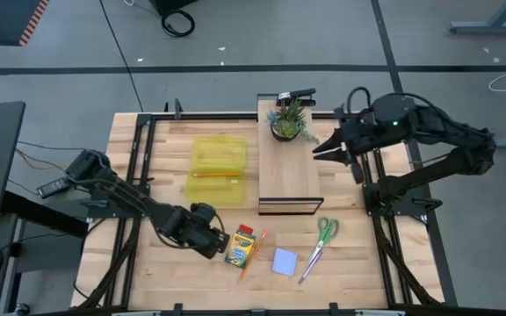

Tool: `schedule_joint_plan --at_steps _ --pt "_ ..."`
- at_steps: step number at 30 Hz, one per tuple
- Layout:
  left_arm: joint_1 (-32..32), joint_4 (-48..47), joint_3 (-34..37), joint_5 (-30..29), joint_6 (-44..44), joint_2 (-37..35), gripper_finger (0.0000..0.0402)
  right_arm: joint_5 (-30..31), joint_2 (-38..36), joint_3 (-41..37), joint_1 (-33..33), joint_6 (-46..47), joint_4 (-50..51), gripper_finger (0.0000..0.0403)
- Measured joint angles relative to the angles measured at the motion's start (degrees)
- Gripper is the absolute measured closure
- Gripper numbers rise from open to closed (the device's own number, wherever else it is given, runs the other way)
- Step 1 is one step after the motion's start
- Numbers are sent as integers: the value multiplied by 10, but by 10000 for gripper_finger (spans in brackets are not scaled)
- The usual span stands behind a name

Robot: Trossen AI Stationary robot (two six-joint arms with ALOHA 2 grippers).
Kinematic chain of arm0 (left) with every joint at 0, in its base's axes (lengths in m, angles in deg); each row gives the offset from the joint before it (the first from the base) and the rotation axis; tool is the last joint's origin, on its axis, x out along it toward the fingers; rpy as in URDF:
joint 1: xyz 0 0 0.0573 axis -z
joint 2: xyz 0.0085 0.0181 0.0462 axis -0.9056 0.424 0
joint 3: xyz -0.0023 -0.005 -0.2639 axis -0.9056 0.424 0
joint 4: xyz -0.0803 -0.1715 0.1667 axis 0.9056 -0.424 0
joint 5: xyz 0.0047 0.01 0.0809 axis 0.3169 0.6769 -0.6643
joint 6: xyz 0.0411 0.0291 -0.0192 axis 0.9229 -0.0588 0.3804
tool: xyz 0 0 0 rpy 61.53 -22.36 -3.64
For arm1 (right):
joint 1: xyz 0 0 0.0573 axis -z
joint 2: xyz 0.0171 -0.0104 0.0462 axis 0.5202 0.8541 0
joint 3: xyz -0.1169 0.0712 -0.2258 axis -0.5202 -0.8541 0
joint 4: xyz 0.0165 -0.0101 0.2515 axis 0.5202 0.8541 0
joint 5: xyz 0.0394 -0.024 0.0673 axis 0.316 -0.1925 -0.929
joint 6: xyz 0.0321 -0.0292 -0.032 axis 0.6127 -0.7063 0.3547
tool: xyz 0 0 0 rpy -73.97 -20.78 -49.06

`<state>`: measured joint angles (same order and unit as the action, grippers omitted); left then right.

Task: Pack school essentials
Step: Put the crayon box into the supply box

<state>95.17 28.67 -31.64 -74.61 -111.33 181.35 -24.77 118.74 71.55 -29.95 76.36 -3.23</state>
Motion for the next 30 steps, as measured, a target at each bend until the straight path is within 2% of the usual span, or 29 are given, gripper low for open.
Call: schedule_joint_plan --at_steps 6,9,15,20,24,30 --pt "-11 -7 -79 0 -6 74 233 0 -25 0 0 3 21 329" --pt "-22 -2 -95 0 -51 111 217 0 -41 0 0 -8 35 329" --pt "-38 98 -98 7 -43 147 133 0 -76 0 0 -22 41 329" --pt "-48 109 -98 40 -52 158 65 0 -92 0 0 -21 41 329" --pt "-51 68 -123 44 -57 168 59 0 -95 0 0 -19 51 329" --pt "-50 -16 -202 41 -32 201 73 0 -88 0 0 -26 60 329"
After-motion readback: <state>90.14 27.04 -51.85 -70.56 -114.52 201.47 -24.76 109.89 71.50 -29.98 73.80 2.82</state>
